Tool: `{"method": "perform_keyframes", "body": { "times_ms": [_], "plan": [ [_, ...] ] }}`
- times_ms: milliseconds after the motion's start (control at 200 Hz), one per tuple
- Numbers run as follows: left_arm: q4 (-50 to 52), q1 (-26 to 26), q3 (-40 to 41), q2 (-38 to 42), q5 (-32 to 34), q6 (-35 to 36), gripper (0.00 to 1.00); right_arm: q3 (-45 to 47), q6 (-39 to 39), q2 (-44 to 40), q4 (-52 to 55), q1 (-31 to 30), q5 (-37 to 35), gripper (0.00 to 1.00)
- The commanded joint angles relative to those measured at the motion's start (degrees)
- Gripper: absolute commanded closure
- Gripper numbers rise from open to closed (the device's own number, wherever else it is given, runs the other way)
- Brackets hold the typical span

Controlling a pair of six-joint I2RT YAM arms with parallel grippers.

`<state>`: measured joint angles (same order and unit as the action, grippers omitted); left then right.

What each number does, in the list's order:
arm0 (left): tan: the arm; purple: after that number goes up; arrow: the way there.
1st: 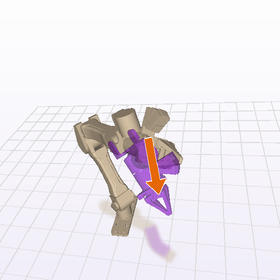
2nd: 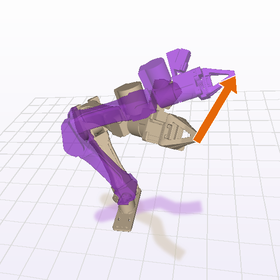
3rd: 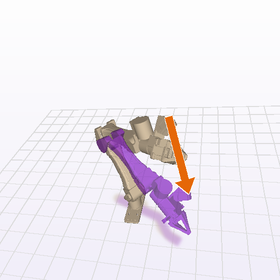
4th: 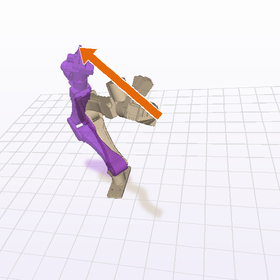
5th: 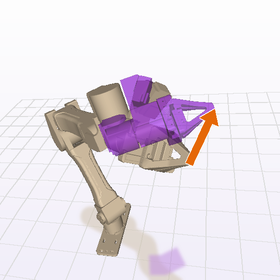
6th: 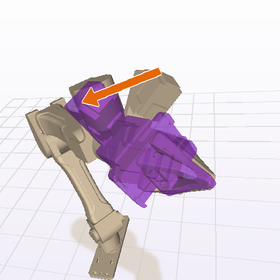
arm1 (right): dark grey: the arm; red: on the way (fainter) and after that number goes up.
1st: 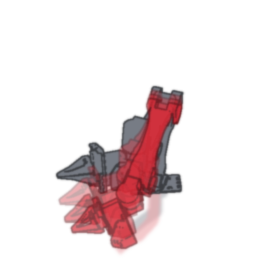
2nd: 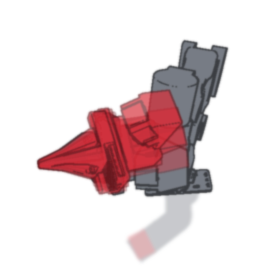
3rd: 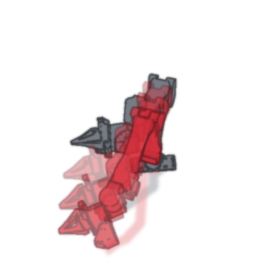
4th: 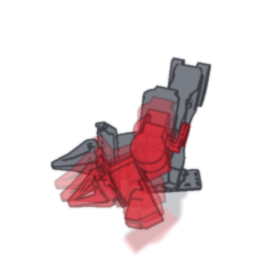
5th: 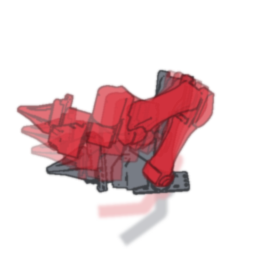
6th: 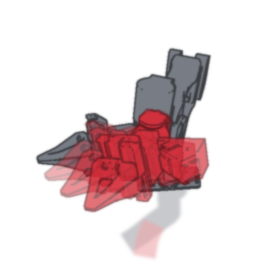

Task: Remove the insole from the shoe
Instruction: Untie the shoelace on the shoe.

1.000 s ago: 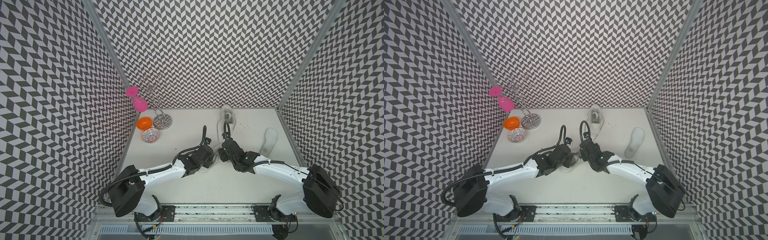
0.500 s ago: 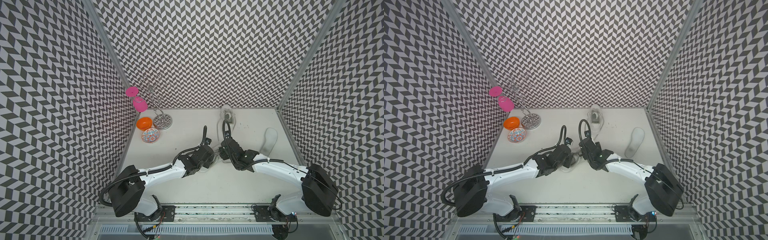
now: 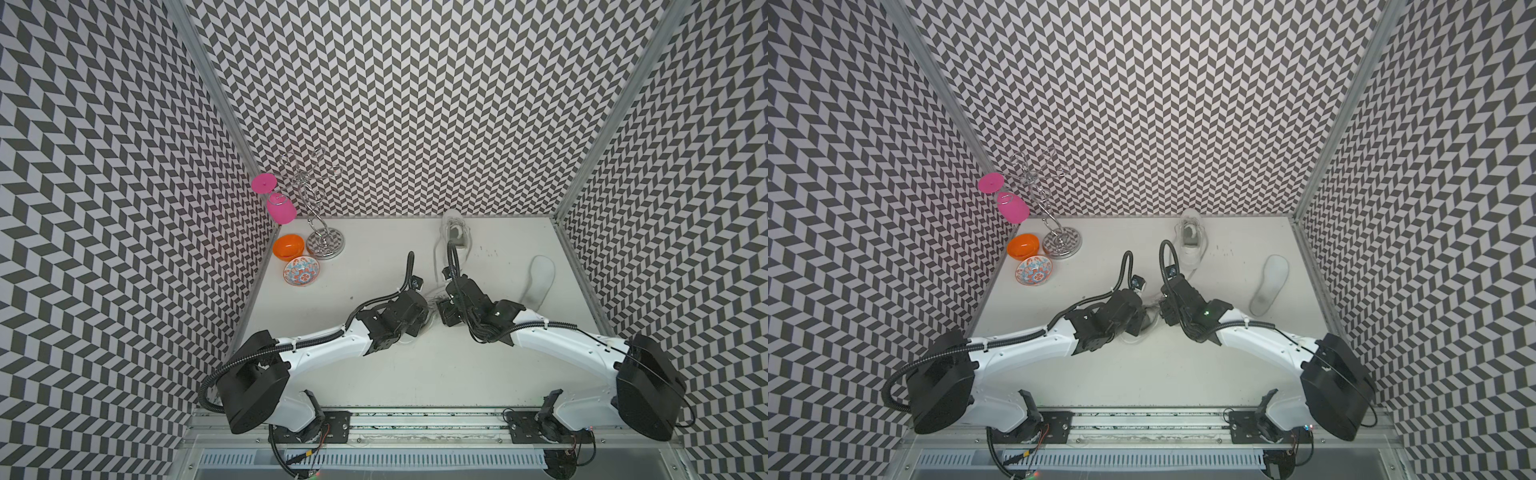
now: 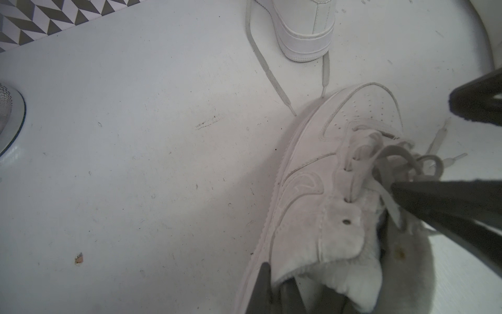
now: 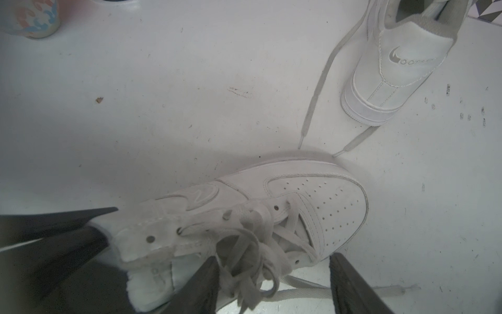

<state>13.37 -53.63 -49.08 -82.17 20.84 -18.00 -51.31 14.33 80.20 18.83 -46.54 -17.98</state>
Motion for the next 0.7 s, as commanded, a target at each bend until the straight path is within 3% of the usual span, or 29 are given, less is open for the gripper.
{"method": "perform_keyframes", "body": {
  "times_ms": [0,210,310,421,696],
  "plan": [
    [-5.61,-0.58,-1.77,2.71,0.96,-0.72,1.0,-1.01,0.65,1.53,-0.63,0.05,-3.27,0.37],
    [-6.1,-2.08,-1.55,3.68,2.41,0.03,1.0,-2.3,1.72,5.33,-1.89,0.05,-4.85,0.39],
    [-6.03,-2.18,-1.48,3.54,2.6,0.18,1.0,-2.25,3.07,6.02,-1.52,0.03,-8.24,0.45],
    [-5.21,-2.15,-1.74,2.64,2.74,-0.26,1.0,-1.89,3.64,3.53,-1.67,0.06,-9.94,0.5],
    [-6.52,-2.1,-1.11,2.73,1.05,-0.94,1.0,0.19,6.54,-1.0,-4.77,0.53,-17.49,0.51]
  ]
}}
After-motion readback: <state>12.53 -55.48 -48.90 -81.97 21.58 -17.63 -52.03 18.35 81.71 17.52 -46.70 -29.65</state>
